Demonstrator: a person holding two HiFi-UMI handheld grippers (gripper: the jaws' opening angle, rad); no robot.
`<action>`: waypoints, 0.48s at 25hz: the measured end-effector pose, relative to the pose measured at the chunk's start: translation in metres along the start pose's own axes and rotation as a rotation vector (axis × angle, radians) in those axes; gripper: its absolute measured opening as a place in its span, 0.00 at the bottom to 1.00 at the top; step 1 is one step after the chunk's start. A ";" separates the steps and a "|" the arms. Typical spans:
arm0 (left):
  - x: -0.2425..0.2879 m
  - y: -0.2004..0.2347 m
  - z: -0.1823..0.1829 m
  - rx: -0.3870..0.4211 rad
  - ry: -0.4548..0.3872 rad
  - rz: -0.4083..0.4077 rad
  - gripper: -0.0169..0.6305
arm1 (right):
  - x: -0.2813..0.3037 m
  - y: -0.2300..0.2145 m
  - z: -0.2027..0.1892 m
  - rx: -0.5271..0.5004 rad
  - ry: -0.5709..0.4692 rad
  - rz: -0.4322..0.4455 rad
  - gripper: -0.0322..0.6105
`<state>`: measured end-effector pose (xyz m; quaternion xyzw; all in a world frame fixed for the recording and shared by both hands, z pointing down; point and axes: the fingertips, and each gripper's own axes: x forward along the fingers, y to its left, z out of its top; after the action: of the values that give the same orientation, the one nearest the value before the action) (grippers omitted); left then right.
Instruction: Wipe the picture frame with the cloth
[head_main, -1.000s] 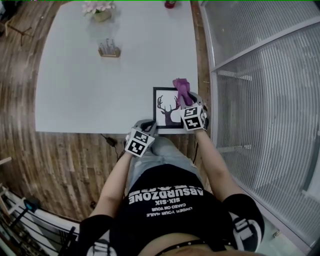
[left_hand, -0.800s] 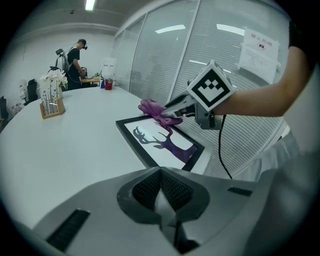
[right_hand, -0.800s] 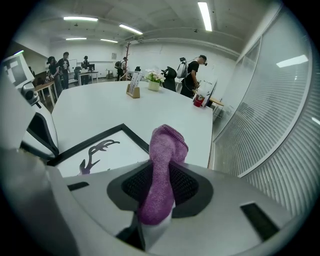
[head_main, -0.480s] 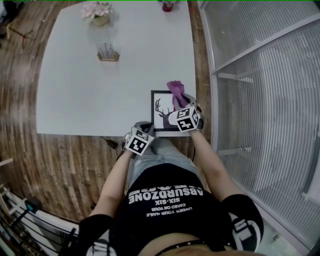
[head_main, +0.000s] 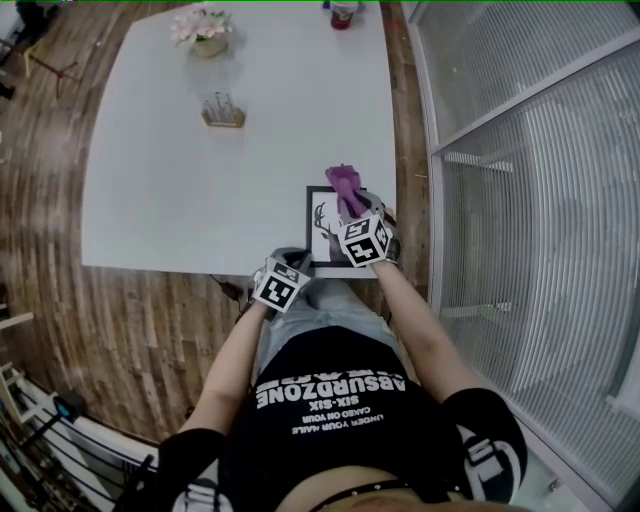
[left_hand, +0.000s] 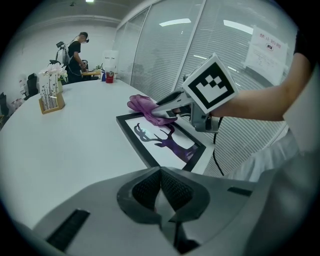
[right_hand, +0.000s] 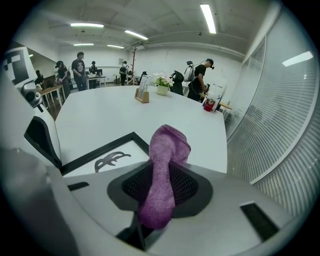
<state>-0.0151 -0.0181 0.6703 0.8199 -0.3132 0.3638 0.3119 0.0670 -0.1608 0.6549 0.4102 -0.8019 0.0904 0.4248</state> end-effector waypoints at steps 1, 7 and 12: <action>0.000 0.000 0.000 -0.005 0.001 -0.001 0.05 | 0.001 0.004 0.002 0.003 -0.002 0.009 0.22; -0.001 -0.001 0.001 0.022 0.017 -0.003 0.05 | 0.010 0.022 0.017 0.001 -0.005 0.044 0.22; 0.000 -0.003 0.001 0.019 0.017 -0.008 0.05 | 0.016 0.039 0.029 -0.017 -0.006 0.085 0.22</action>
<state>-0.0127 -0.0173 0.6693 0.8211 -0.3036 0.3724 0.3082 0.0160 -0.1591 0.6573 0.3725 -0.8205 0.1001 0.4219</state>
